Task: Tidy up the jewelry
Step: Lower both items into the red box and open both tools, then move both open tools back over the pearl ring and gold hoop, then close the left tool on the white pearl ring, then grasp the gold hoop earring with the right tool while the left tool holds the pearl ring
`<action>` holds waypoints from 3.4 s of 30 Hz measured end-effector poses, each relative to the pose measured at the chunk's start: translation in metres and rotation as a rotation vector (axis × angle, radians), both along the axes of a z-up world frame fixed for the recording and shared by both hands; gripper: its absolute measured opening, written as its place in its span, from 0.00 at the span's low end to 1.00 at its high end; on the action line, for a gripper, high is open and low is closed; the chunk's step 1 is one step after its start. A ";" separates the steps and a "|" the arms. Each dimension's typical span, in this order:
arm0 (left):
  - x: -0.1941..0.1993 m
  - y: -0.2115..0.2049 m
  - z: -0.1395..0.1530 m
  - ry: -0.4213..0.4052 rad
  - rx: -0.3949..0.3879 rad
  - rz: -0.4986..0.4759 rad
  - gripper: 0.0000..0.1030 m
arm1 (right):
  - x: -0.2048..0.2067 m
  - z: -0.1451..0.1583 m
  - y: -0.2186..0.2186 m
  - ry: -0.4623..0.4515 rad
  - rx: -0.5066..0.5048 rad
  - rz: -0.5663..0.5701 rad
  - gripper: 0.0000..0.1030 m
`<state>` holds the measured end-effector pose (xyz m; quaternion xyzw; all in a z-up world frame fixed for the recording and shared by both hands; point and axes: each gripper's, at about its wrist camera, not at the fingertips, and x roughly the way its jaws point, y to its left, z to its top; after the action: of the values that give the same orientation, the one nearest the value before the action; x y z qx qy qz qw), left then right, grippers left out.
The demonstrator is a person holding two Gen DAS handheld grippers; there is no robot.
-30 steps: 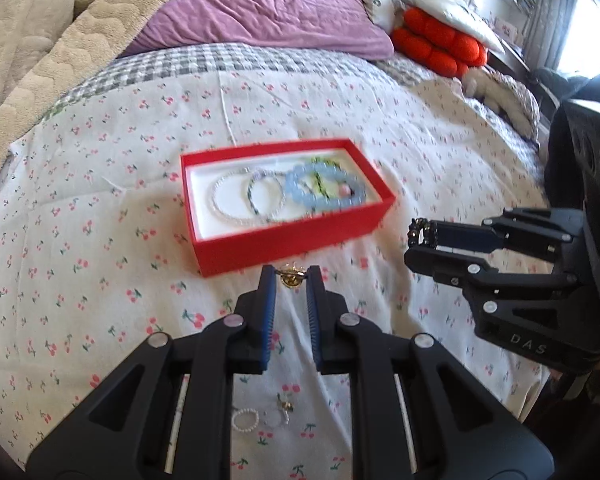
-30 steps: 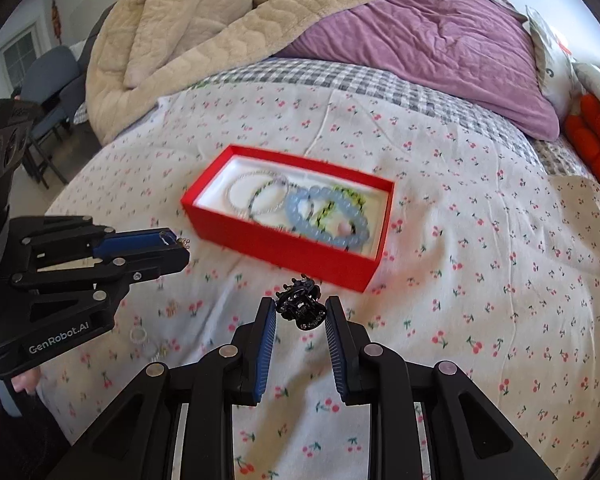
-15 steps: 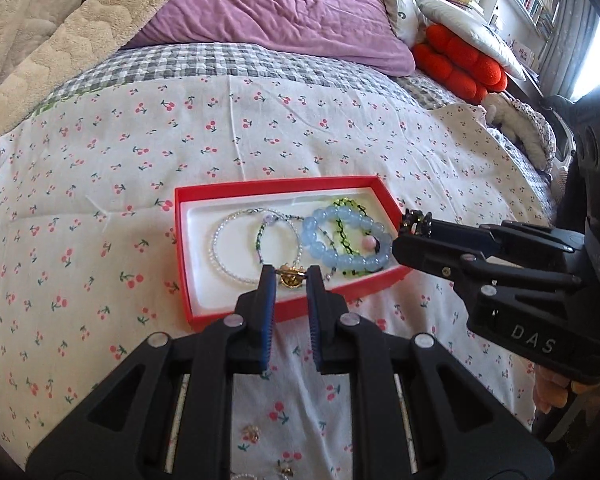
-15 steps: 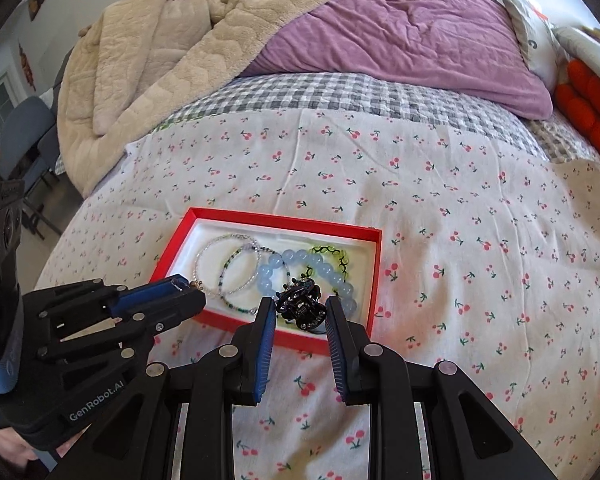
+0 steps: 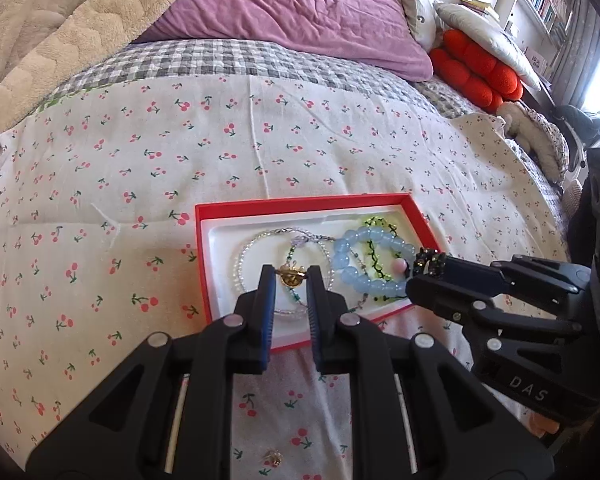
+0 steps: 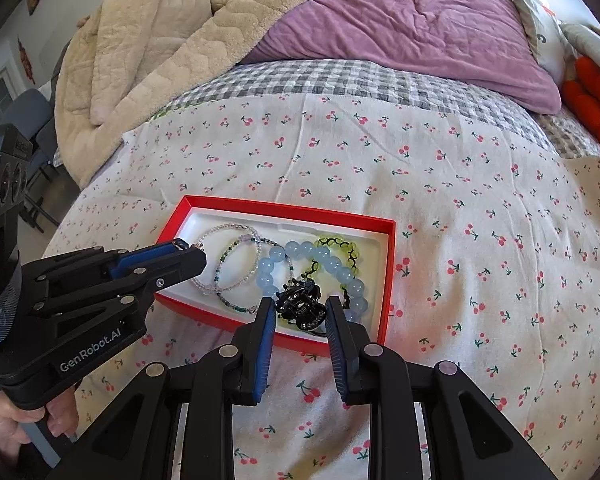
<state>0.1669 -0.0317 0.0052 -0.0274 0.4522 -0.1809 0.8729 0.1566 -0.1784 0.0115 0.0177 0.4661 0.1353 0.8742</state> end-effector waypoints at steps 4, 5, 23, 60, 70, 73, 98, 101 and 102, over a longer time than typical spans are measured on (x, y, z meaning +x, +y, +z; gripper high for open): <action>0.002 -0.001 -0.001 0.002 -0.001 -0.002 0.16 | 0.002 -0.002 -0.003 0.006 0.008 -0.008 0.25; 0.001 -0.003 -0.001 -0.002 0.003 -0.006 0.16 | 0.002 -0.002 -0.004 0.006 0.010 -0.009 0.25; -0.020 0.002 0.017 -0.054 0.052 0.000 0.61 | -0.010 0.012 -0.007 -0.025 0.034 0.018 0.65; -0.142 0.091 -0.033 0.075 0.238 0.004 0.96 | -0.121 -0.044 0.029 0.088 -0.113 0.132 0.82; -0.146 0.064 -0.043 0.106 0.194 -0.154 0.55 | -0.121 -0.045 0.030 0.100 -0.112 0.122 0.82; -0.146 0.054 -0.046 0.088 0.207 -0.209 0.49 | -0.122 -0.046 0.032 0.102 -0.112 0.130 0.82; -0.143 0.045 -0.050 0.101 0.243 -0.251 0.03 | -0.134 -0.044 0.063 0.084 -0.095 0.233 0.81; -0.146 0.055 -0.048 0.108 0.233 -0.227 0.03 | -0.138 -0.045 0.075 0.089 -0.063 0.277 0.77; -0.146 0.057 -0.048 0.109 0.231 -0.222 0.03 | -0.139 -0.046 0.079 0.088 -0.066 0.287 0.73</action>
<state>0.0205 0.0251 -0.0425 0.1134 0.5167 -0.2216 0.8192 0.0176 -0.0992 -0.0347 -0.0719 0.5058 0.2427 0.8247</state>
